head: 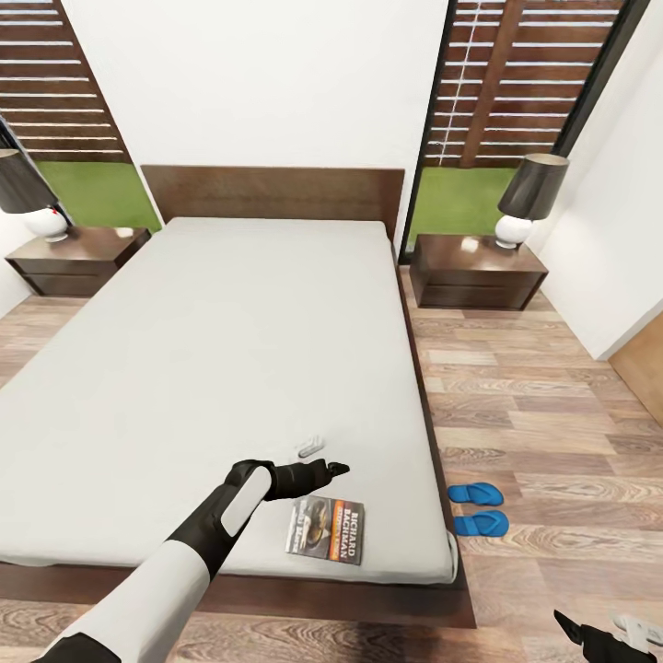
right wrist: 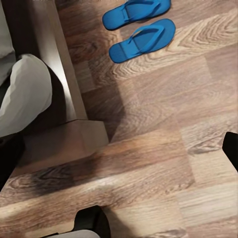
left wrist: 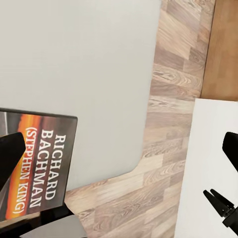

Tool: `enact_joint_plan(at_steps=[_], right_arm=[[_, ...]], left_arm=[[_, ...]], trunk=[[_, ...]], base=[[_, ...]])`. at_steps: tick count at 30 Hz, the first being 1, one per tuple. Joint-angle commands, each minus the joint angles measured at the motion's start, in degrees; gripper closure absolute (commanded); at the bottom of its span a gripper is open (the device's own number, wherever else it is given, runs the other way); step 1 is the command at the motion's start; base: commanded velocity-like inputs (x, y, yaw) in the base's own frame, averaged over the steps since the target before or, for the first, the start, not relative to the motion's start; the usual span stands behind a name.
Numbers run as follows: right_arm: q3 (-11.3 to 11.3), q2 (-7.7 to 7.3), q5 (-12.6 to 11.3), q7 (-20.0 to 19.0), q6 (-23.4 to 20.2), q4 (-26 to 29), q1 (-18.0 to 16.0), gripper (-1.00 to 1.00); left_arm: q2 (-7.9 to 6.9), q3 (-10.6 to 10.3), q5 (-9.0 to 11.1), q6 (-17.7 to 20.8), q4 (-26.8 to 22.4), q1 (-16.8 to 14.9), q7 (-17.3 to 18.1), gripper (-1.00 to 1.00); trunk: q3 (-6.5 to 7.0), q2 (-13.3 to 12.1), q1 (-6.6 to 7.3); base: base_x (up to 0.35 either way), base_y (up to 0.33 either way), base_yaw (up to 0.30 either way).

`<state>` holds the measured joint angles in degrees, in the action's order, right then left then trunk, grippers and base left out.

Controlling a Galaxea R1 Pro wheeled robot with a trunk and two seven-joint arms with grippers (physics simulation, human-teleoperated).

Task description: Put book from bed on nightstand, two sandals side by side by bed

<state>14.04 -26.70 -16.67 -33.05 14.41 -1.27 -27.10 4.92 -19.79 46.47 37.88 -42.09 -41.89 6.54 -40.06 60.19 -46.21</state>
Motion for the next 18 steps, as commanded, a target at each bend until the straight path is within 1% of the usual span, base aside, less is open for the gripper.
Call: enact_joint_plan(at_steps=[1,5,12,18], right_arm=[[0.1,-0.02,-0.3,-0.4,0.1,-0.1,-0.1,-1.00],[0.1,-0.02,-0.3,-0.4,0.1,-0.1,-0.1,-1.00],[0.0,-0.02,-0.3,-0.4,0.1,-0.1,-0.1,-1.00],[0.0,-0.02,-0.3,-0.4,0.1,-0.1,-0.1,-1.00]], left_arm=[[0.00,0.0,-0.1,0.2,0.0,0.0,0.1,-1.00],[0.00,0.0,-0.1,0.1,0.0,0.0,0.1,-1.00],[0.00,0.0,-0.1,0.1,0.0,0.0,0.1,-1.00],[0.00,0.0,-0.1,0.1,0.0,0.0,0.1,-1.00]], trunk=[[-0.04,0.0,0.00],[-0.05,0.0,0.00],[-0.05,0.0,0.00],[-0.05,0.0,0.00]], base=[[0.006,-0.005,0.000],[0.035,-0.024,0.000],[0.184,-0.076,0.000],[0.034,-0.014,0.000]])
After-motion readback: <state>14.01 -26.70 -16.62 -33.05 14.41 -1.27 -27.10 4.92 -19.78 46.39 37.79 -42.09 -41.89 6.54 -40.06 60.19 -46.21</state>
